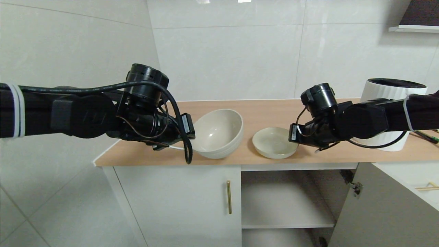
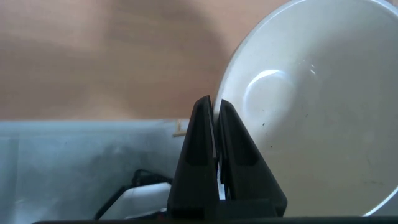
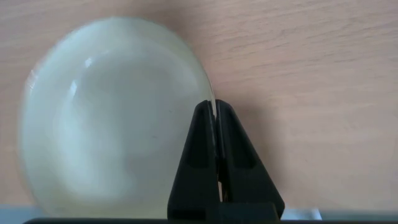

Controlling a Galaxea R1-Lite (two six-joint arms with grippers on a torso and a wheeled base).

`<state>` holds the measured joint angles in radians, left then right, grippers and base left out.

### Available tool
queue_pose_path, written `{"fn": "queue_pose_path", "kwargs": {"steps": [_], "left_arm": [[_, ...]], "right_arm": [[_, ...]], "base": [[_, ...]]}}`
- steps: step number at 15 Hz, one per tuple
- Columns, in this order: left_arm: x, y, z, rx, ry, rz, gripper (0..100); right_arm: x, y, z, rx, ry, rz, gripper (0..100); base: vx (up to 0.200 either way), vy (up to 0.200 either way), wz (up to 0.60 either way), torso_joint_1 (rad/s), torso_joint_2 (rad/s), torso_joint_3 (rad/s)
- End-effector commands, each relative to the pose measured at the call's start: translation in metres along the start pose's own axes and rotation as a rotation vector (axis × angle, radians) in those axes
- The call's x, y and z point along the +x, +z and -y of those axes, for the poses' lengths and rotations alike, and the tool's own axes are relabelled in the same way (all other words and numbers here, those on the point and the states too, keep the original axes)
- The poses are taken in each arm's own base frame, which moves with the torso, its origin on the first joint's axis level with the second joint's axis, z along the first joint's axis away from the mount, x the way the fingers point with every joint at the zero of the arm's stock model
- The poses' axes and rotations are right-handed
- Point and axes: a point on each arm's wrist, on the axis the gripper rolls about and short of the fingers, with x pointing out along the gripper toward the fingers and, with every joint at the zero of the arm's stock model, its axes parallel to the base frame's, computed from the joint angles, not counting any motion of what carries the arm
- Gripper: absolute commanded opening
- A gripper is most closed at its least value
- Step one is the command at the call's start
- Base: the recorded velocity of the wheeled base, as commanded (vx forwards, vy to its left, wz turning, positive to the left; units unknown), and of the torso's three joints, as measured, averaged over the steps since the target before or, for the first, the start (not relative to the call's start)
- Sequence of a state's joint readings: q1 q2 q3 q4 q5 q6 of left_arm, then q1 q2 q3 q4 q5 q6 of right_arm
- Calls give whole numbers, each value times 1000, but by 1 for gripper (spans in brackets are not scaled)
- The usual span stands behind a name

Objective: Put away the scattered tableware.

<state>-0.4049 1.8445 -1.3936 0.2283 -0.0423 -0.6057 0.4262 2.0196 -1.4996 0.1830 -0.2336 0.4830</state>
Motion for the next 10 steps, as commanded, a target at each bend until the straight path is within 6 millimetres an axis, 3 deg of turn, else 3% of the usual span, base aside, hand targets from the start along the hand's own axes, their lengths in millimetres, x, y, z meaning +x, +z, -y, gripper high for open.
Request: {"fn": "queue_pose_path", "kwargs": {"steps": [1, 5, 8, 10], "left_arm": [[-22, -8, -4, 44, -9, 3, 0], [-50, -18, -10, 62, -6, 19, 0], [-63, -36, -13, 104, -14, -8, 0], [-60, -47, -20, 152, -14, -15, 0]], "right_arm": [[-37, 0, 9, 7, 28, 18, 0], [-96, -11, 27, 2, 188, -22, 0], [-114, -33, 42, -15, 182, -76, 0], [-116, -46, 49, -21, 181, -130, 0]], "base": [[0, 0, 0, 0, 0, 0], [0, 0, 0, 0, 0, 0], [0, 0, 0, 0, 0, 0], [0, 0, 0, 0, 0, 0]]}}
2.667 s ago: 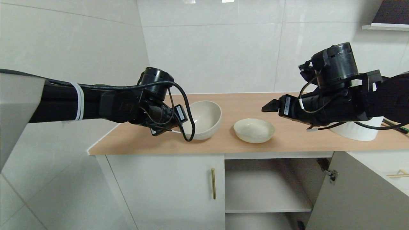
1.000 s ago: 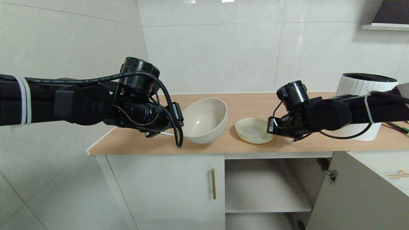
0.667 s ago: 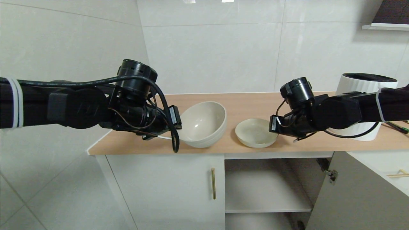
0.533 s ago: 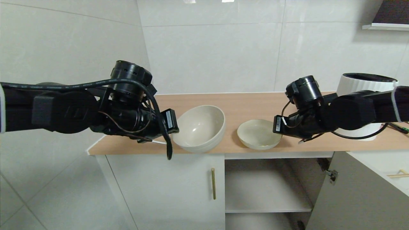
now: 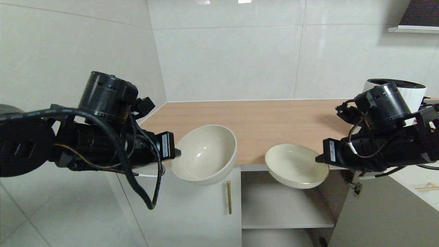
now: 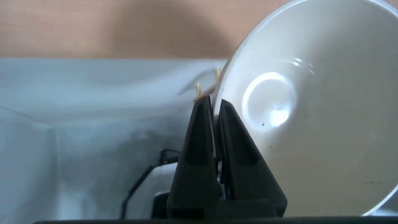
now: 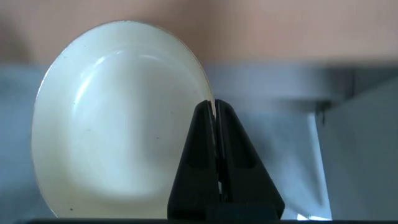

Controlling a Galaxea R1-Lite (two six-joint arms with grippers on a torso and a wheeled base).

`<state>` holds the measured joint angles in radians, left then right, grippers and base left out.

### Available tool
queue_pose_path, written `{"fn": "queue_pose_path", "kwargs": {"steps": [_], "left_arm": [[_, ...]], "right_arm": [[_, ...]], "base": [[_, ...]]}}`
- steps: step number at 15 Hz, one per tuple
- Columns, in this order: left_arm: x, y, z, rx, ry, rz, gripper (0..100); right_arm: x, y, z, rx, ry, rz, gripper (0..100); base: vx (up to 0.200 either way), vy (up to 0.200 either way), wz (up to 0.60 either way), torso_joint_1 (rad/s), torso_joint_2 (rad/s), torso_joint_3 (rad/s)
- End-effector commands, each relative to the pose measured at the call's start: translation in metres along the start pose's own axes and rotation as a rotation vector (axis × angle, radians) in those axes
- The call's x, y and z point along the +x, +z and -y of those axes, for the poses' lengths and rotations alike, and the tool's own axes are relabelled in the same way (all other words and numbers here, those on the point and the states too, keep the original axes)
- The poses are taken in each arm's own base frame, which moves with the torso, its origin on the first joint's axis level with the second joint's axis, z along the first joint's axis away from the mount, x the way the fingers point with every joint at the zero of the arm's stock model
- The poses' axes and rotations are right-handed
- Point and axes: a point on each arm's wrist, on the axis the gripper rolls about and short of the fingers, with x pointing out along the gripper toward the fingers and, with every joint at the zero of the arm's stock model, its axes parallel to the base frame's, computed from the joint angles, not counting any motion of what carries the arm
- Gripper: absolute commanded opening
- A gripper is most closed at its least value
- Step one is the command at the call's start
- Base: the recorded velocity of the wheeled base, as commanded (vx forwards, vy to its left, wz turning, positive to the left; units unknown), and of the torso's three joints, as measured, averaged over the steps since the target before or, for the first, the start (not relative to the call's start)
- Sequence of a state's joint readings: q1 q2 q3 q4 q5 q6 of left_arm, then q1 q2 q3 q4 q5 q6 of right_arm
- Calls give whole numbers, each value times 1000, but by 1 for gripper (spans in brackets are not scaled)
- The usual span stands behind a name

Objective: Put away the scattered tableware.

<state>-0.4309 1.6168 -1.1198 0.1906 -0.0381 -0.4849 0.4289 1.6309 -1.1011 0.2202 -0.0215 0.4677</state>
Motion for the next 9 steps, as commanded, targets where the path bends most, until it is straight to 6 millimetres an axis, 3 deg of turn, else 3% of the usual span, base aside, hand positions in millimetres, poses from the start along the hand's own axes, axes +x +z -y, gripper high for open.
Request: {"fn": "queue_pose_path", "kwargs": {"steps": [1, 3, 9], "left_arm": [[-4, -10, -3, 18, -13, 9, 0], [2, -14, -3, 20, -19, 2, 0], [8, -17, -1, 26, -19, -21, 0]], "right_arm": [[-17, -10, 5, 0, 11, 1, 0], [-20, -23, 12, -16, 8, -30, 0], [-18, -29, 17, -25, 2, -50, 0]], "base": [[0, 0, 0, 0, 0, 0], [0, 0, 0, 0, 0, 0], [-200, 0, 0, 3, 4, 3]]}}
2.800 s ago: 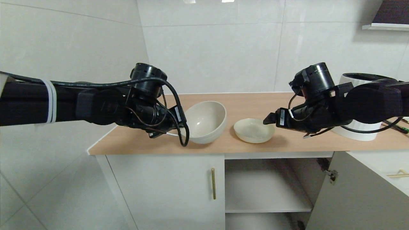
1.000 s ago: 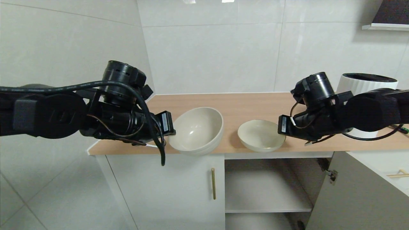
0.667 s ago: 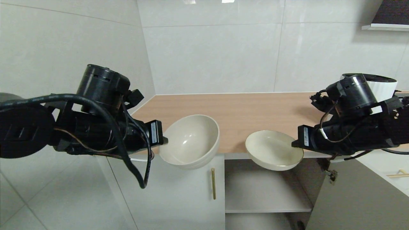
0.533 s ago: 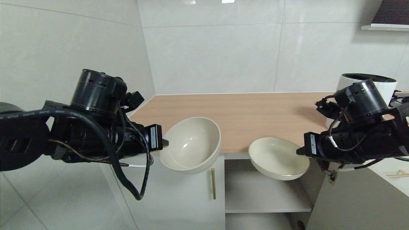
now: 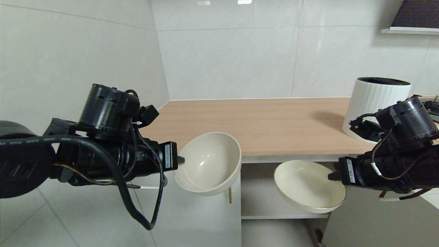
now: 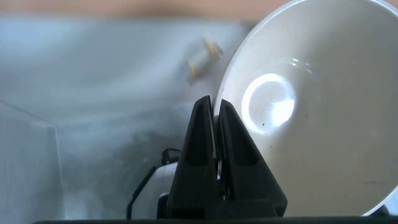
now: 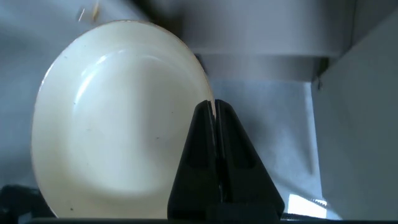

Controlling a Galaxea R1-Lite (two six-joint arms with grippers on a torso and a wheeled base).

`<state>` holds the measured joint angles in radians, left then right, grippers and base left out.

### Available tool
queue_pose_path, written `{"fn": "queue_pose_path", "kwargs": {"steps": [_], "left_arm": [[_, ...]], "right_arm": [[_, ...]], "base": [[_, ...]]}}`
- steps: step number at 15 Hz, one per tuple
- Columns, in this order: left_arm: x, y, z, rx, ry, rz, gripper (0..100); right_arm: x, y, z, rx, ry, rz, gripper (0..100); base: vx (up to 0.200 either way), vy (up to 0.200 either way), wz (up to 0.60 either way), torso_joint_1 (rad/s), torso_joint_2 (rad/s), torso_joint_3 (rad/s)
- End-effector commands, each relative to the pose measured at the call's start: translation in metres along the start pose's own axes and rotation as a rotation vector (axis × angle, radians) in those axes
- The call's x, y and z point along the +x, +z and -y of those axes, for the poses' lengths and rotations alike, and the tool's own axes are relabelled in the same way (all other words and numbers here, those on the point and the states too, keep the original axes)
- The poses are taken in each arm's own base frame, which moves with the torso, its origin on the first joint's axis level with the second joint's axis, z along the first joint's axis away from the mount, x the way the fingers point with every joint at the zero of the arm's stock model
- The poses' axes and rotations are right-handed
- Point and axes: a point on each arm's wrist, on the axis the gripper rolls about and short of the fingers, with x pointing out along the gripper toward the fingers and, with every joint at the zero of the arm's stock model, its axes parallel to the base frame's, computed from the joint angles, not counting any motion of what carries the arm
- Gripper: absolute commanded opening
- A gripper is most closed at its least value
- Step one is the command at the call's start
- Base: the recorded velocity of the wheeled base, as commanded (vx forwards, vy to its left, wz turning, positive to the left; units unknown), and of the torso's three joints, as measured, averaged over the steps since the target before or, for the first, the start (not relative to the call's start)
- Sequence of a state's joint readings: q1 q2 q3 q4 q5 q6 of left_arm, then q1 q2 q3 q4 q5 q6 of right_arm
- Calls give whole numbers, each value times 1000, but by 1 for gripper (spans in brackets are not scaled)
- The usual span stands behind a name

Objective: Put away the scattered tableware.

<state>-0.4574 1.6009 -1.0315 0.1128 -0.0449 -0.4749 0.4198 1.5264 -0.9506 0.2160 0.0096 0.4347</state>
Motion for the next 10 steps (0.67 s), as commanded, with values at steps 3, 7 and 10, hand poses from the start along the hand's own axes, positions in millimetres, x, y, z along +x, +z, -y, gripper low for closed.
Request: {"fn": "queue_pose_path", "kwargs": {"steps": [3, 7, 10], "left_arm": [[13, -5, 0, 5, 13, -39, 0], [16, -6, 1, 4, -41, -77, 0], [20, -7, 1, 1, -42, -92, 0]], "right_arm": [[2, 0, 2, 6, -8, -3, 0], [9, 1, 3, 8, -11, -2, 0], [16, 0, 3, 10, -19, -18, 0]], "base": [[0, 0, 0, 0, 0, 0], [0, 0, 0, 0, 0, 0], [0, 0, 0, 0, 0, 0]]}}
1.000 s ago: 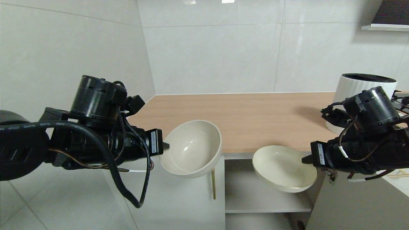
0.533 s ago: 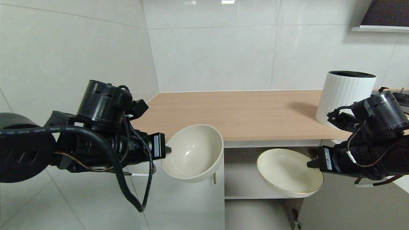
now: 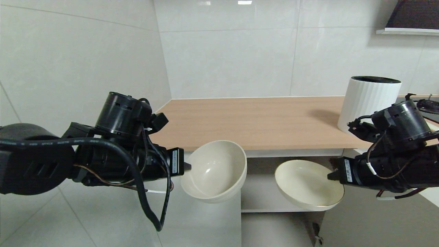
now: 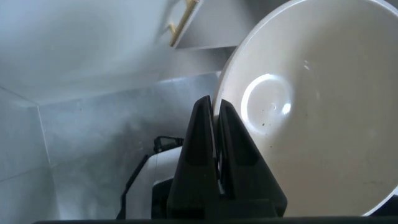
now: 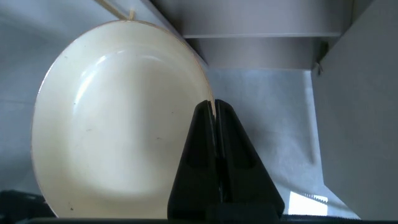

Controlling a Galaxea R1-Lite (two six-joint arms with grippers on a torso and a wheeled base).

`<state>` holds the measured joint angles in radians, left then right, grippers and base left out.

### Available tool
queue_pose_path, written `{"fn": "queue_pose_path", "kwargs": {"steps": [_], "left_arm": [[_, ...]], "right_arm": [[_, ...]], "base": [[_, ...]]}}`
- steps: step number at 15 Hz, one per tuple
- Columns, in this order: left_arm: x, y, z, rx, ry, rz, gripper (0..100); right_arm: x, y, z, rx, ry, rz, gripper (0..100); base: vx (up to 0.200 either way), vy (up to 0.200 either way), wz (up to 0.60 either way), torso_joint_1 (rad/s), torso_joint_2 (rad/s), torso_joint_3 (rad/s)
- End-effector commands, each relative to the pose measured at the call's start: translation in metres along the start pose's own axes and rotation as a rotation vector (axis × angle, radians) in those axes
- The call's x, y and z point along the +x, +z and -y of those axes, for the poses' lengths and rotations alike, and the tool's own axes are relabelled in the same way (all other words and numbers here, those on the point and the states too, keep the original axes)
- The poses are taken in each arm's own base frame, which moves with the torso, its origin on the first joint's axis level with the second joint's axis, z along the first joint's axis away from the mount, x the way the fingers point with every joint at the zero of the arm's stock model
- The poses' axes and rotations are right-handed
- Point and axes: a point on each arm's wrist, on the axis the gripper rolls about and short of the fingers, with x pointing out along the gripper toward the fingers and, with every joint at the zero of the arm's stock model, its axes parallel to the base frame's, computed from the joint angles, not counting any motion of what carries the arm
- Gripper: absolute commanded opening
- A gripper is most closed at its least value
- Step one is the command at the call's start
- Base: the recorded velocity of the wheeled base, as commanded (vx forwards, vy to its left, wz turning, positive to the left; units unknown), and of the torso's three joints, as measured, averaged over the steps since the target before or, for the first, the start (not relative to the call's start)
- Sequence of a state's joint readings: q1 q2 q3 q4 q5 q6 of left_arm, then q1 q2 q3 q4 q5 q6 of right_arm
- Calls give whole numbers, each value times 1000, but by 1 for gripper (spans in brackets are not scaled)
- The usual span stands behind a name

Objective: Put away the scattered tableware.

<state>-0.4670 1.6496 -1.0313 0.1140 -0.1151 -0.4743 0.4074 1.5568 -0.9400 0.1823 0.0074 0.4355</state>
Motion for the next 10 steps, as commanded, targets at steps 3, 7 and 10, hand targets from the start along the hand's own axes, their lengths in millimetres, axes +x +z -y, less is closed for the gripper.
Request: {"fn": "queue_pose_path", "kwargs": {"steps": [3, 7, 10], "left_arm": [[11, -1, -2, -4, 14, -28, 0], [16, -3, -3, -6, 21, -42, 0], [18, -3, -4, -7, 26, -46, 0]], "right_arm": [[11, -1, 1, 1, -17, -31, 0], [14, -2, 1, 0, -21, -38, 0], [15, -1, 2, 2, -26, -37, 0]], "base": [[0, 0, 0, -22, 66, 33], [0, 0, 0, -155, 398, 239], [0, 0, 0, -167, 447, 282]]}}
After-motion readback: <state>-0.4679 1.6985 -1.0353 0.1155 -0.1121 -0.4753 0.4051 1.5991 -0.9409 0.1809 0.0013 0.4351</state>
